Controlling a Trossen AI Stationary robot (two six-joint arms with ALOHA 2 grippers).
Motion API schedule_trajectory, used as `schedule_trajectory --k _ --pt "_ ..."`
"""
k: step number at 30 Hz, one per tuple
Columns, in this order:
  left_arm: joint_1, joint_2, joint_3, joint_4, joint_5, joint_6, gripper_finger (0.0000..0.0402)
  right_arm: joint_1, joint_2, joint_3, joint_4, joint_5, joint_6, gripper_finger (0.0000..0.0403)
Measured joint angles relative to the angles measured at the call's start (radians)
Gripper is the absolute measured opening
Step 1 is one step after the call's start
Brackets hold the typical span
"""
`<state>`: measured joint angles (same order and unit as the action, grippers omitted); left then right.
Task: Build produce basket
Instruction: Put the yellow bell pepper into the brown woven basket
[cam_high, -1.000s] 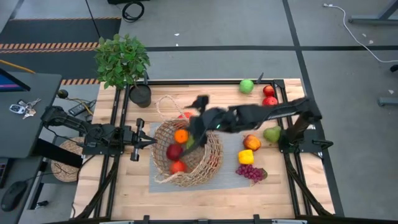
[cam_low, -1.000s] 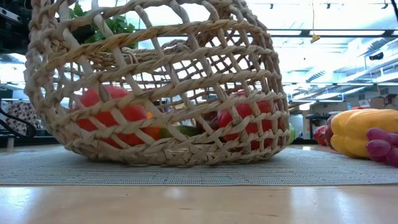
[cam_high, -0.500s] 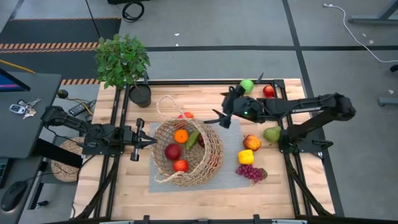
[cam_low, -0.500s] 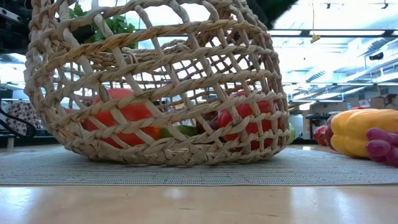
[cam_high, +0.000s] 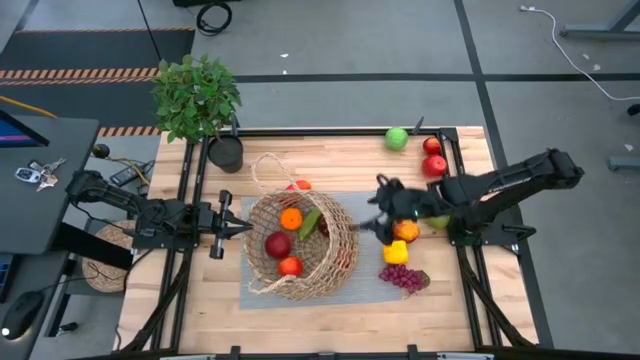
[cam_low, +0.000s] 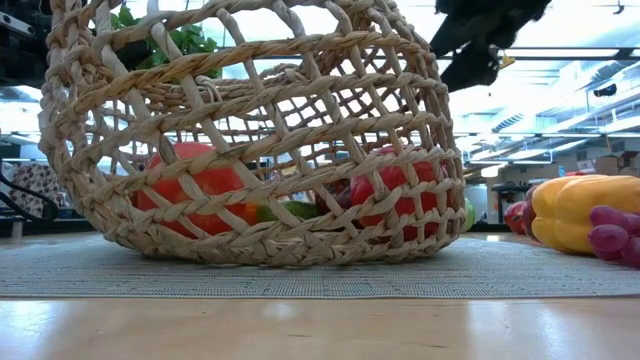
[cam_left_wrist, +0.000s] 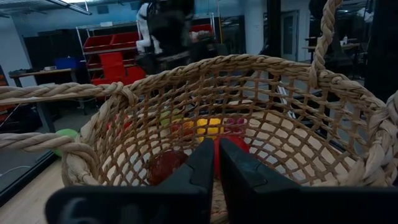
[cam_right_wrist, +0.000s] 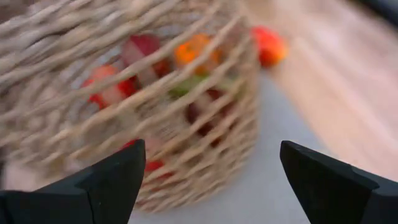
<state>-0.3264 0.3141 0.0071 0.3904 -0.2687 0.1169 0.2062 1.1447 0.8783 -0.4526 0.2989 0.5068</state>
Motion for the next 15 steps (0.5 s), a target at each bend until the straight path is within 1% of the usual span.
schedule_trajectory --k 5,8,10,13,15 --pt "0.000 0.000 0.000 -0.001 0.000 0.000 0.0030 0.130 0.020 0.000 -0.026 0.045 0.125 0.0374" --pt "0.000 0.000 0.000 0.000 0.000 0.000 0.0034 0.196 0.047 0.000 -0.029 0.063 0.171 0.0374" --pt "0.000 0.000 0.000 -0.001 0.000 0.000 0.0036 0.247 0.077 0.000 -0.031 0.102 0.186 0.0374" --pt "0.000 0.000 0.000 0.000 0.000 0.000 0.0034 0.322 0.132 0.000 -0.037 0.188 0.200 0.0374" --pt "0.000 0.000 0.000 0.000 0.000 0.000 0.0031 0.356 0.169 0.000 -0.036 0.203 0.221 0.0374"
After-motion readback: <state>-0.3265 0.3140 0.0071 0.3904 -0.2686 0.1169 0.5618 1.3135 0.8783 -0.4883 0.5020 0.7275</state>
